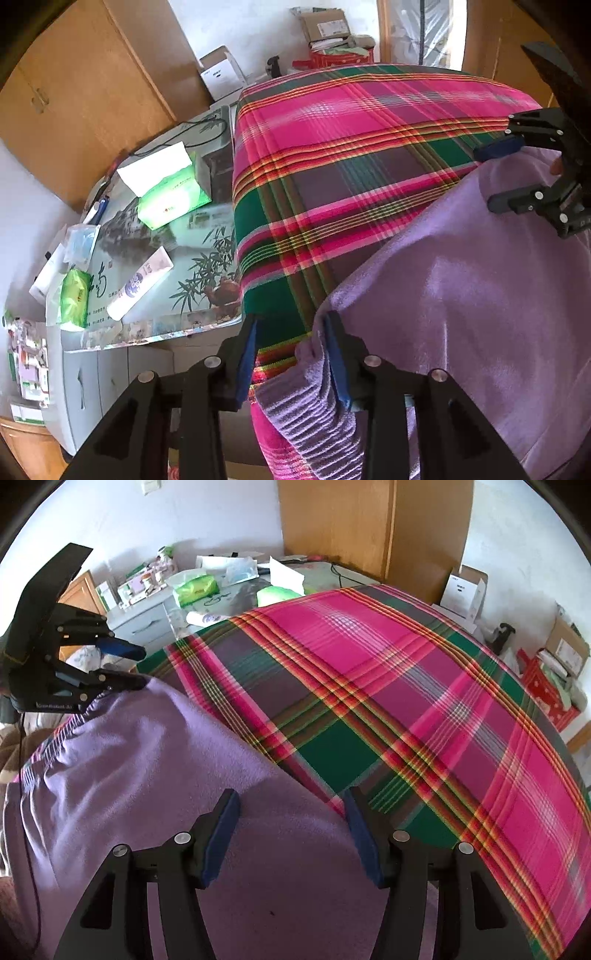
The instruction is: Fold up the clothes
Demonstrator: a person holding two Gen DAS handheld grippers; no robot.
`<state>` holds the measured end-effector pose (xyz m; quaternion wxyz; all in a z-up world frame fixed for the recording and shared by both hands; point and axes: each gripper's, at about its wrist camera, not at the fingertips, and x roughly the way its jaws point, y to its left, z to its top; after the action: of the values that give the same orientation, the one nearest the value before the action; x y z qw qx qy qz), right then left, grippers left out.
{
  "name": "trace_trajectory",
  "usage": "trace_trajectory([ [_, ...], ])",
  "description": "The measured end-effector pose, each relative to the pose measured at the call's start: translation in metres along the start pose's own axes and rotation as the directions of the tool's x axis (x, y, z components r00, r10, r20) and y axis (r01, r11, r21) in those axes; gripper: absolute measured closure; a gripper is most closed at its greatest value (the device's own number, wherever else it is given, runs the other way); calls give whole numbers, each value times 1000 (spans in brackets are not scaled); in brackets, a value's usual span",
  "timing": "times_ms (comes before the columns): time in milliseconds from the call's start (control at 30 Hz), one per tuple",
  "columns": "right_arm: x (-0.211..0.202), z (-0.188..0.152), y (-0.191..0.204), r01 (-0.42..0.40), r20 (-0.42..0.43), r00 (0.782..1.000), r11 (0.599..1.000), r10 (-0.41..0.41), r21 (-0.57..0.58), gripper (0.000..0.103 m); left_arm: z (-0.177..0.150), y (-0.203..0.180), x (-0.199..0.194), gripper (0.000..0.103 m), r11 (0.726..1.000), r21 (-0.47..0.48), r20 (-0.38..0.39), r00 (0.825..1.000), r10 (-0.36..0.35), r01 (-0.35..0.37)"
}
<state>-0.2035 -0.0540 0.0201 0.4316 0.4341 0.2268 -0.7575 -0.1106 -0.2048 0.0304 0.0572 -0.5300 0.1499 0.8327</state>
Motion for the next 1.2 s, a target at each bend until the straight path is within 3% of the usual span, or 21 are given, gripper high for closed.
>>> trace_trajectory([
  [233, -1, -4, -1, 5, 31, 1000, 1000, -6, 21, 42, -10, 0, -6, 67, 999, 34, 42, 998, -40, 39],
  [333, -1, -4, 0, 6, 43, 999, 1000, -7, 22, 42, -13, 4, -6, 61, 998, 41, 58, 997, -52, 49],
  [500, -1, -5, 0, 7, 52, 999, 1000, -8, 24, 42, -13, 13, -3, 61, 995, -27, 49, 994, -99, 100],
  [700, -1, -6, 1, 18, 55, 998, 999, -20, 35, 42, -15, 8, -5, 73, 994, -13, 55, 993, -104, 105],
  [867, -1, -7, 2, 25, 56, 998, 999, -27, 46, 43, -15, 2, -8, 90, 996, 8, 62, 994, -93, 93],
  [933, -1, -8, 2, 24, 59, 998, 998, -27, 53, 48, -16, -2, -12, 93, 997, 27, 78, 994, -70, 68],
  [1200, -7, -12, -5, 3, 72, 997, 994, -11, 111, 86, -21, -9, -42, 95, 999, 47, 195, 981, 8, -17],
])
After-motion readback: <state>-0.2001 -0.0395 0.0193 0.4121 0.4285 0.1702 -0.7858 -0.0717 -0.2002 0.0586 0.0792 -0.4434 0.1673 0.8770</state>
